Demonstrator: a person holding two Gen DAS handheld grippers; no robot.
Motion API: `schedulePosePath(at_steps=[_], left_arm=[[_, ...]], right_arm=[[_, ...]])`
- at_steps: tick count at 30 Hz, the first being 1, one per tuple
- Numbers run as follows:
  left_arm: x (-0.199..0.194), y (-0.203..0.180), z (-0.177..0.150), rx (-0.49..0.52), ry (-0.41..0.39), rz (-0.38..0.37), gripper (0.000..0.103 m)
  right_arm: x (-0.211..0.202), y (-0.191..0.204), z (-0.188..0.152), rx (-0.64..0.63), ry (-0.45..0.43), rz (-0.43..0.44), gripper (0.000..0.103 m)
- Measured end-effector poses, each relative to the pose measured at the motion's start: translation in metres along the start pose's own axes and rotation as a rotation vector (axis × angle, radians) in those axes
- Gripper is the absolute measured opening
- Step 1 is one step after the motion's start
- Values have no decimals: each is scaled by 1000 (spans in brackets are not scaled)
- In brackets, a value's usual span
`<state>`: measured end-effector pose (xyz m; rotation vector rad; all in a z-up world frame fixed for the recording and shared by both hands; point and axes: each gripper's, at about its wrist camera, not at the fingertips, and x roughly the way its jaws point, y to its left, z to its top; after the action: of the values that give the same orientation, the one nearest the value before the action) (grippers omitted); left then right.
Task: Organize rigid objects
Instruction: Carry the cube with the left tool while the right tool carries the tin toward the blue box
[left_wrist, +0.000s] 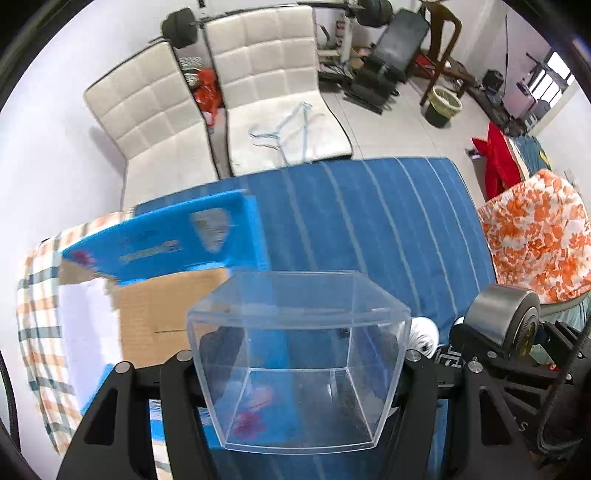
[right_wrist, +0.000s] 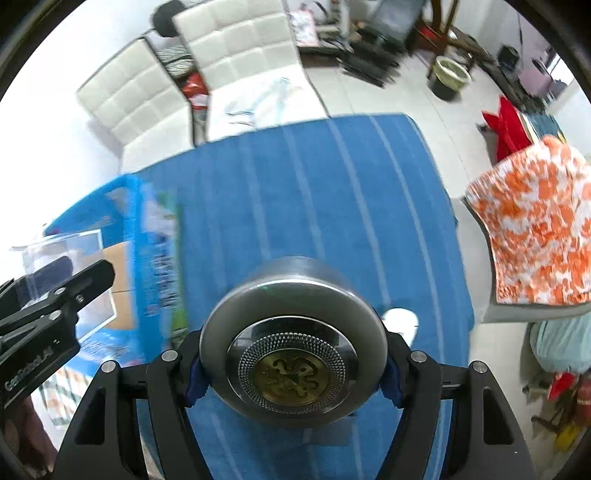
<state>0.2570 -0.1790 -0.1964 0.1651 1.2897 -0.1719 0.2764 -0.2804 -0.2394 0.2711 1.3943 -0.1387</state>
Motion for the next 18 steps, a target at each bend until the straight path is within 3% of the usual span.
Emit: schedulePosePath(at_steps=[9,13,18], left_arm=[[-52,95,-15,-68,-69,16,61],[-47,147,-19,-112,-66,28,61],[-12,198,-24,-167,1,19,61]], right_arm=[[-30,123,-1,-96,-36,65,74],[-18,167,7,-115,-21,80,74],[25,210,26,-122,33,80,74]])
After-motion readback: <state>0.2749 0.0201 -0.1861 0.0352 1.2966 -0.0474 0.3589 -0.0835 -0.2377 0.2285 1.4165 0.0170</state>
